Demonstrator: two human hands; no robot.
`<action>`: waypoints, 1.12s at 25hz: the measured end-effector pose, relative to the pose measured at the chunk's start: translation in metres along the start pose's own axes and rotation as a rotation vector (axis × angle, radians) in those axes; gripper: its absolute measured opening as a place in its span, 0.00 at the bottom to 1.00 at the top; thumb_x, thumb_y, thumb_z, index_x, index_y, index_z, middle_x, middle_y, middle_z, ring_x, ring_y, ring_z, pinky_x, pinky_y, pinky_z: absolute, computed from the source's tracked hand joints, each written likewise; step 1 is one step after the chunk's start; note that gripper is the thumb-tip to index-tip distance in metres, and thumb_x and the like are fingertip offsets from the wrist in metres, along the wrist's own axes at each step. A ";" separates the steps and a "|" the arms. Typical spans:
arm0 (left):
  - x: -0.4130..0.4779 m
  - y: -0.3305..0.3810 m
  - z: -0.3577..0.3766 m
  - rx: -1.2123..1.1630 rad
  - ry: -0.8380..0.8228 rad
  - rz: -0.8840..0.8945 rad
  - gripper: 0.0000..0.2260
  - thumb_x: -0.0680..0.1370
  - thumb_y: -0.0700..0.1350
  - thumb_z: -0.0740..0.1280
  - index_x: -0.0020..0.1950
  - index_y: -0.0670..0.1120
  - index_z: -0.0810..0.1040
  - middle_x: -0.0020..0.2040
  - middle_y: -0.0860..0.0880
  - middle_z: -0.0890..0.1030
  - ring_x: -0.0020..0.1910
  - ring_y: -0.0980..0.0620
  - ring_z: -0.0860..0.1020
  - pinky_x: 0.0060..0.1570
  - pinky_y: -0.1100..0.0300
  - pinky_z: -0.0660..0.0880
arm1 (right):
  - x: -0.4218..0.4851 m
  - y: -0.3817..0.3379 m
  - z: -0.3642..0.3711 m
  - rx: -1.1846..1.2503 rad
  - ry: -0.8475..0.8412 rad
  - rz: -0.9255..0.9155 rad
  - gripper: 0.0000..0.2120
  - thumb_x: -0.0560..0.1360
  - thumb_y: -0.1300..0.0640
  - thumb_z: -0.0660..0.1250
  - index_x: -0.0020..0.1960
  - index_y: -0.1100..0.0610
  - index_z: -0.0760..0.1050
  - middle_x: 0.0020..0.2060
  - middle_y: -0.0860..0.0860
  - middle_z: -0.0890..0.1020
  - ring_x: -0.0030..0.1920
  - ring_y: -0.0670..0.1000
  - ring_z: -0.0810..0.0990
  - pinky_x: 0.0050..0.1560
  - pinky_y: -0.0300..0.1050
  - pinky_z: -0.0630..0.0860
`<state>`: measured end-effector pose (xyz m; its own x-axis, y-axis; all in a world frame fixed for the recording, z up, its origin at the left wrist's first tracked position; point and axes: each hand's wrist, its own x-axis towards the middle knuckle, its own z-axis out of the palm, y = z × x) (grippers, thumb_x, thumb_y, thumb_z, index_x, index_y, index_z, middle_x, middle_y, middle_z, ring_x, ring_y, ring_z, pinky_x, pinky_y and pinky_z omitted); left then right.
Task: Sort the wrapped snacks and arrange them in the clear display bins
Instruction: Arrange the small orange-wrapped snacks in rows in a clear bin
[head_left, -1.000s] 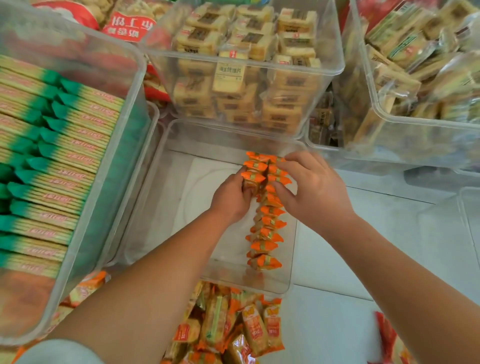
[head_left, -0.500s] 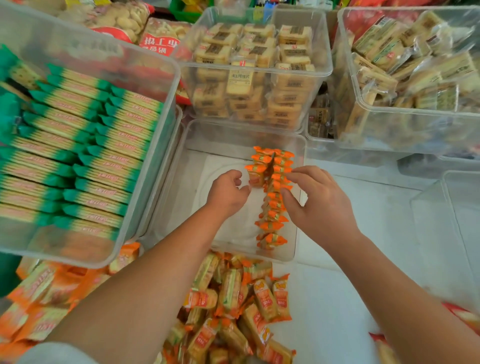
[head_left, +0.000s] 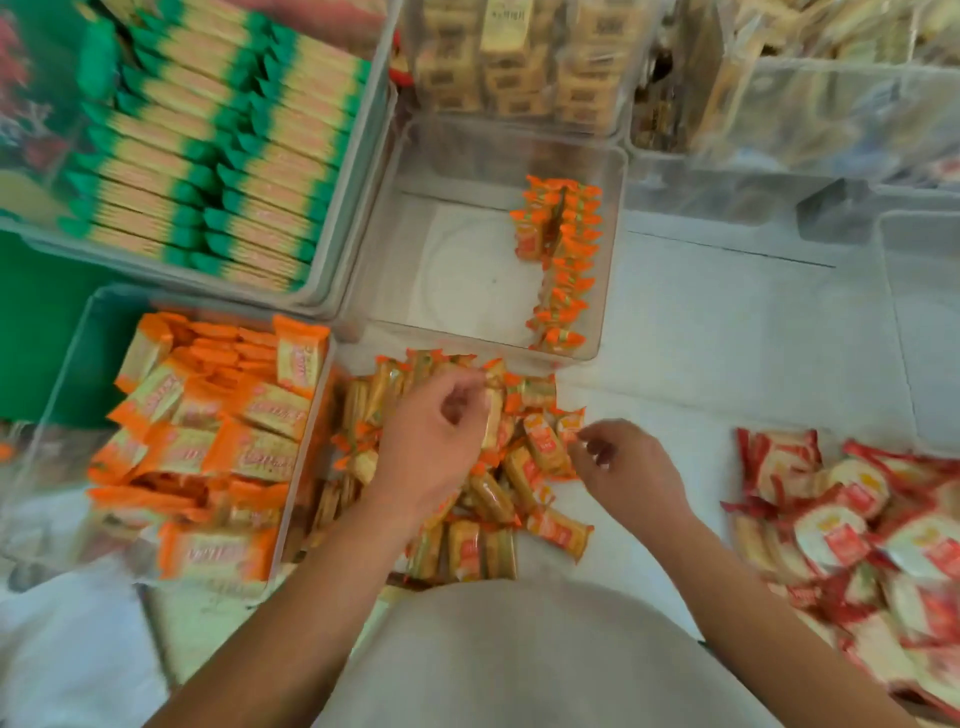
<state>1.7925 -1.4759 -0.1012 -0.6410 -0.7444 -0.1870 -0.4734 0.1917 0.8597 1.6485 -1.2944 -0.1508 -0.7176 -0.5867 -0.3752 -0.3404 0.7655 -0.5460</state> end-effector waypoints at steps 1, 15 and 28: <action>-0.023 -0.015 0.000 0.014 -0.033 -0.054 0.05 0.80 0.43 0.71 0.53 0.53 0.83 0.43 0.60 0.83 0.41 0.64 0.79 0.46 0.64 0.78 | -0.014 0.011 0.015 0.003 -0.062 0.055 0.08 0.76 0.46 0.71 0.52 0.48 0.82 0.46 0.45 0.81 0.47 0.49 0.81 0.47 0.46 0.77; -0.128 -0.104 0.016 0.375 -0.173 -0.331 0.08 0.79 0.48 0.71 0.56 0.49 0.81 0.46 0.56 0.81 0.47 0.53 0.82 0.46 0.56 0.79 | -0.080 0.057 0.062 0.050 -0.175 0.271 0.13 0.74 0.47 0.72 0.54 0.49 0.74 0.47 0.46 0.80 0.49 0.52 0.80 0.46 0.51 0.78; -0.137 -0.116 0.069 0.552 -0.028 -0.297 0.20 0.76 0.60 0.71 0.62 0.50 0.75 0.52 0.47 0.82 0.54 0.42 0.80 0.47 0.50 0.79 | -0.133 0.012 0.000 0.758 -0.106 0.301 0.09 0.80 0.50 0.70 0.60 0.48 0.79 0.47 0.53 0.84 0.40 0.50 0.83 0.43 0.50 0.83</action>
<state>1.8929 -1.3521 -0.2082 -0.4463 -0.8011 -0.3987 -0.8711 0.2869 0.3987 1.7401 -1.2069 -0.1073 -0.6389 -0.4355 -0.6342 0.3874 0.5301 -0.7543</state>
